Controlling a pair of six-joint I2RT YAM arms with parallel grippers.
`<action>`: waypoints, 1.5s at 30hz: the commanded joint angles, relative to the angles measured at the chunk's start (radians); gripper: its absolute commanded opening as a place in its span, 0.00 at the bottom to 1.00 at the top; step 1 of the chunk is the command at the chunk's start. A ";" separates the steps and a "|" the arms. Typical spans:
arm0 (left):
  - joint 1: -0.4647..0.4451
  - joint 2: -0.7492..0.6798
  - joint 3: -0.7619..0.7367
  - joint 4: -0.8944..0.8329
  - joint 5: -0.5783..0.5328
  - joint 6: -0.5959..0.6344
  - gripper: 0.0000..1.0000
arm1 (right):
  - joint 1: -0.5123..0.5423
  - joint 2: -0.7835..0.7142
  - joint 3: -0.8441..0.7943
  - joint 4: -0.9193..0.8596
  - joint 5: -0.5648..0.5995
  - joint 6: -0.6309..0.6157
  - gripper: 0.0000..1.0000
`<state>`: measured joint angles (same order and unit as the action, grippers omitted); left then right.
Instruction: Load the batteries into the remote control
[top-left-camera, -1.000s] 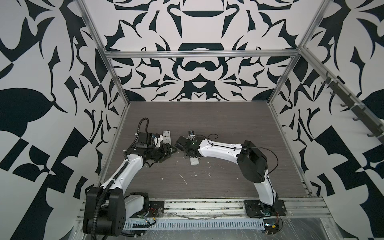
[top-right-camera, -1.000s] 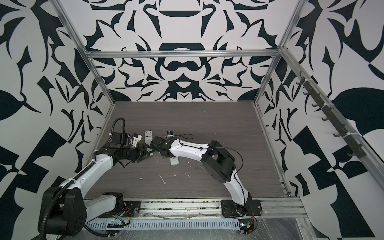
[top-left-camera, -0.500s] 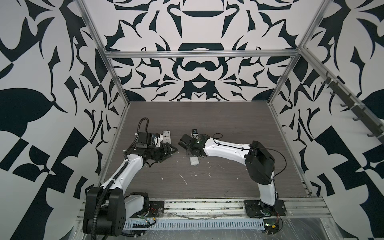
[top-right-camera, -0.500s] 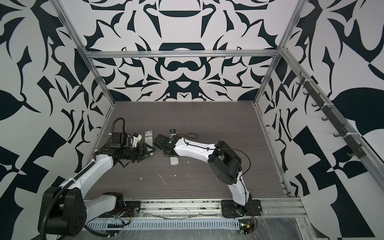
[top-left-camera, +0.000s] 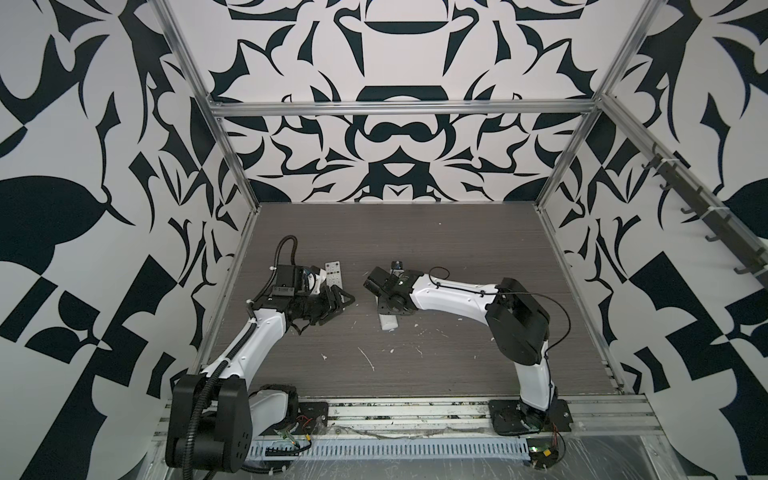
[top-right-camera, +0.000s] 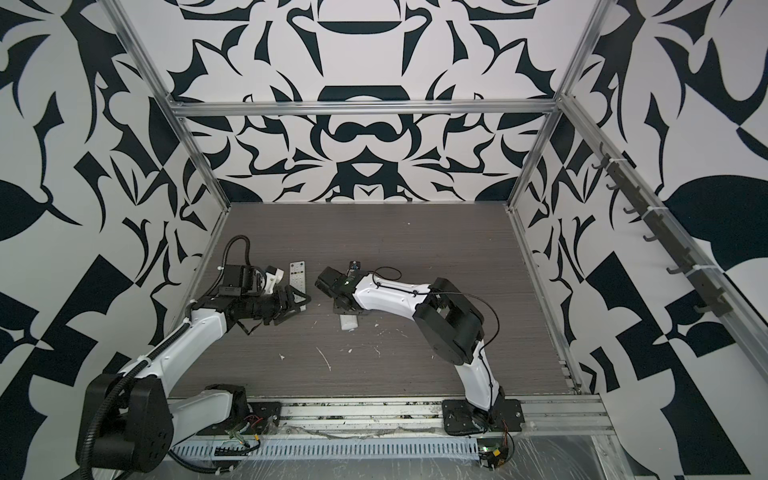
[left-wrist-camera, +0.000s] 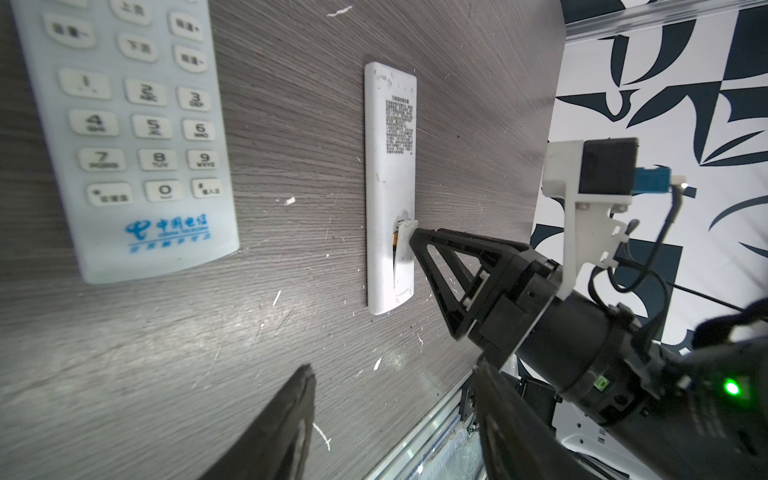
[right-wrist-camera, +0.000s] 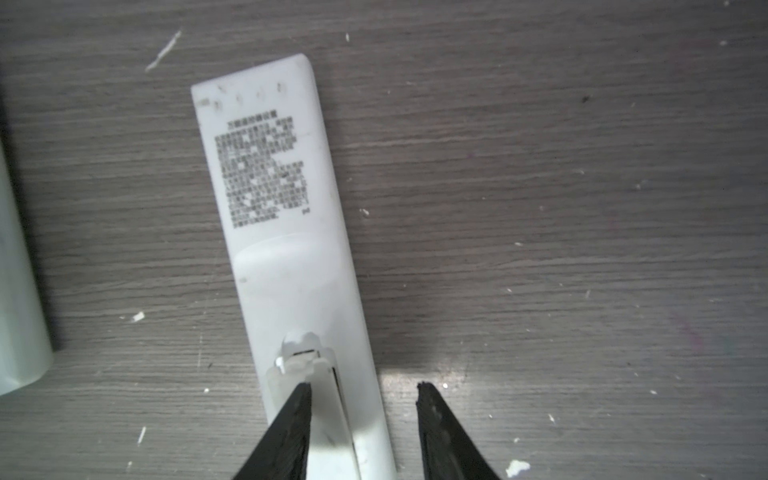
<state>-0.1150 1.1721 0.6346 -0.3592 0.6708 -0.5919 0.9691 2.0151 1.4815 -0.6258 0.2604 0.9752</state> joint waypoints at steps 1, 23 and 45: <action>0.006 0.000 -0.009 0.004 0.013 0.001 0.64 | -0.006 0.016 -0.007 0.015 -0.011 0.014 0.45; 0.032 0.007 -0.009 0.022 0.030 -0.001 0.65 | -0.011 0.044 0.177 -0.130 0.004 -0.053 0.84; 0.067 -0.030 0.008 0.015 0.075 -0.009 0.65 | 0.028 0.158 0.102 -0.138 -0.057 -0.108 0.73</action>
<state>-0.0517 1.1664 0.6331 -0.3344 0.7254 -0.6029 0.9840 2.1571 1.6119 -0.7151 0.2031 0.8970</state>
